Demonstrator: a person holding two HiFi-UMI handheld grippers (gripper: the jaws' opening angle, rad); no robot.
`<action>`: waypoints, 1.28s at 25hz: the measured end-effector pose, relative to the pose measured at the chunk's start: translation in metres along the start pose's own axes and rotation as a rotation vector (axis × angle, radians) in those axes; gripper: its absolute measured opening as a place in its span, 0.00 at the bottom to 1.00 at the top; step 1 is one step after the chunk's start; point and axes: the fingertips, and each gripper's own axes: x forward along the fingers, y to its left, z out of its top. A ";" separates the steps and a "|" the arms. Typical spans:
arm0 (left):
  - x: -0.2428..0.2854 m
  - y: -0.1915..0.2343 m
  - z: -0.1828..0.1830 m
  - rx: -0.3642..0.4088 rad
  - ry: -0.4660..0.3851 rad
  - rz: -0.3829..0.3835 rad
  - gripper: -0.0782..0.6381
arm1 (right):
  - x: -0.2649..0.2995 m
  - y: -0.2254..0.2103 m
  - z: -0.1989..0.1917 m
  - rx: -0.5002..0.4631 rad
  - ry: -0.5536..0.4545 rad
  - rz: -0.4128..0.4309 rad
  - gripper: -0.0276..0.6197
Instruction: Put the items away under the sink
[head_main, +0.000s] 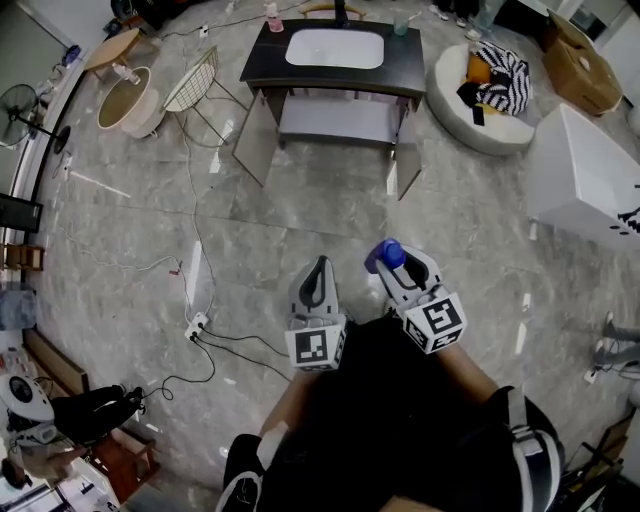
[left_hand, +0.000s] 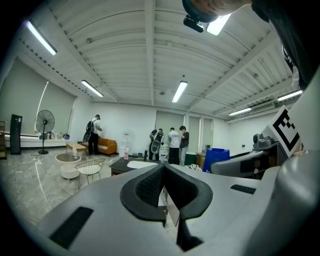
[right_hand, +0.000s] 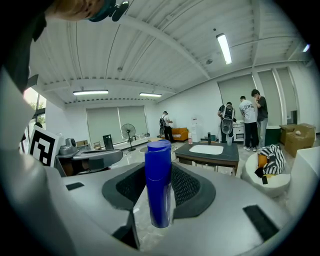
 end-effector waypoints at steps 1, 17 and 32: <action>-0.002 0.007 -0.003 -0.013 0.002 0.001 0.13 | 0.003 0.004 0.000 0.002 0.000 -0.007 0.27; 0.033 0.081 -0.027 -0.021 0.047 -0.042 0.13 | 0.089 0.015 0.000 0.010 0.013 -0.033 0.27; 0.210 0.175 -0.001 -0.026 0.052 0.010 0.13 | 0.252 -0.083 0.055 0.020 -0.006 -0.030 0.27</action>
